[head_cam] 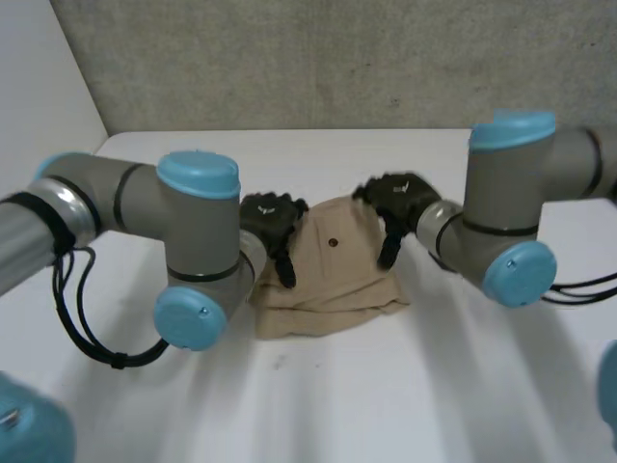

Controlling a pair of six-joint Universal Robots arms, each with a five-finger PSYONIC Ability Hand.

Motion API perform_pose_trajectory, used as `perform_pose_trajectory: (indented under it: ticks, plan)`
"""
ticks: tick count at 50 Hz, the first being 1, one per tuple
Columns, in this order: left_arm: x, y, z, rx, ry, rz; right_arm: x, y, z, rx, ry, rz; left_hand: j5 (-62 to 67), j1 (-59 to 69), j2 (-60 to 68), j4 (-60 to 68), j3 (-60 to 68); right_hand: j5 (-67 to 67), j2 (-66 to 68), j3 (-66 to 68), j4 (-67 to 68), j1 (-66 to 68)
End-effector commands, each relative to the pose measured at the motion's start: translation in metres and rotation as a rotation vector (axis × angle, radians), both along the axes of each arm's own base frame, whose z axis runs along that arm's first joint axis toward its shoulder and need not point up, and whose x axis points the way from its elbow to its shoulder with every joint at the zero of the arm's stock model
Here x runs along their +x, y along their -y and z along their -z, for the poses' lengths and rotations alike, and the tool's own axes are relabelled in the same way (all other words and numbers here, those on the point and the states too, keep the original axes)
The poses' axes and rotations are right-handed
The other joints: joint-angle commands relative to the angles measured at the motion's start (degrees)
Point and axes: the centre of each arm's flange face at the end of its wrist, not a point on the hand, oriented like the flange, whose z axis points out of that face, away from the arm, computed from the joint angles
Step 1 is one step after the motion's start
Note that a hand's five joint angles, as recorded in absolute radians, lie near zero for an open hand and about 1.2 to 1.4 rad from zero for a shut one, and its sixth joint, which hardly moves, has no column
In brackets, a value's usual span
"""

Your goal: Fold the shorts.

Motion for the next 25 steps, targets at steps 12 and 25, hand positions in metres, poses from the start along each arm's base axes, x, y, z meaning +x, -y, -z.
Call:
perform_pose_trajectory:
  ticks: [12, 25]
  plan:
    - [0.137, 0.002, -0.19, -0.218, -0.283, -0.335, -0.093, -0.044, -0.175, -0.463, 0.203, 0.478, -2.63, 0.16, -1.38, -1.69, -1.96, -3.51, -1.31, 0.4, -3.27, 2.14]
    - [0.141, -0.006, -0.184, -0.086, -0.272, -0.241, -0.085, -0.052, -0.166, -0.229, 0.288, 0.289, -2.68, 0.12, -1.43, -1.74, -2.0, -3.51, -1.31, 0.4, -3.27, 2.14]
